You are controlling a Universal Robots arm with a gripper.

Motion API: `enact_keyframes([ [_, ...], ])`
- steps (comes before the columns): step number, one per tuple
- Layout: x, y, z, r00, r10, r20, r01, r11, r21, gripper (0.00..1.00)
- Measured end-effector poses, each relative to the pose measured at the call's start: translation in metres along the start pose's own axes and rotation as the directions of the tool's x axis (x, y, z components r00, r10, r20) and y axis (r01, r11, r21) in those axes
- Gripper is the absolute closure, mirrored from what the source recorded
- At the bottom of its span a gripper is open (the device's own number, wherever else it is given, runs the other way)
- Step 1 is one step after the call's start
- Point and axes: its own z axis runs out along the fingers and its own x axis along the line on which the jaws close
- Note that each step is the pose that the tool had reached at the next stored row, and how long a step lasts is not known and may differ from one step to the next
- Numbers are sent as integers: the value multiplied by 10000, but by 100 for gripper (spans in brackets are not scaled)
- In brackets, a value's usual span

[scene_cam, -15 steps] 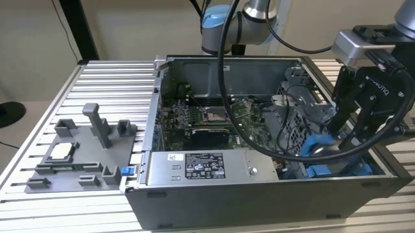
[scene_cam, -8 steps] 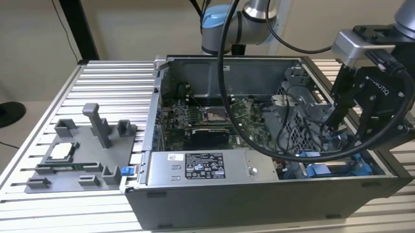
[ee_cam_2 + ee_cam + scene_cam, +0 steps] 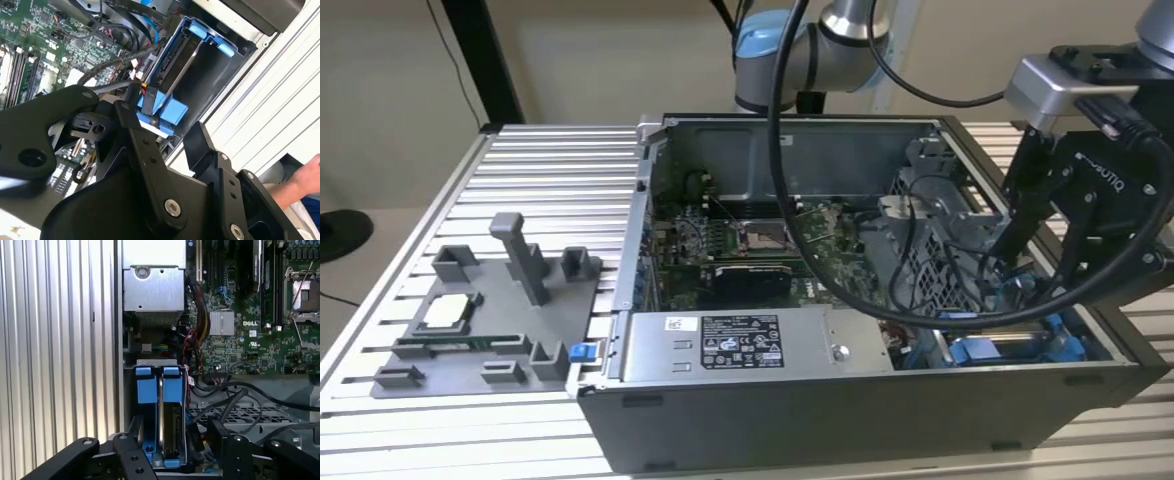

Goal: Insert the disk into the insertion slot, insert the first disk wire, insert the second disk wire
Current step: 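Insert the disk into the insertion slot, then insert the first disk wire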

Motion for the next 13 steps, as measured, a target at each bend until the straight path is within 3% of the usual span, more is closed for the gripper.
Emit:
enact_keyframes([
  [13, -8, 9, -228, 10000, 0, 1, 0, 10000, -1, 0],
])
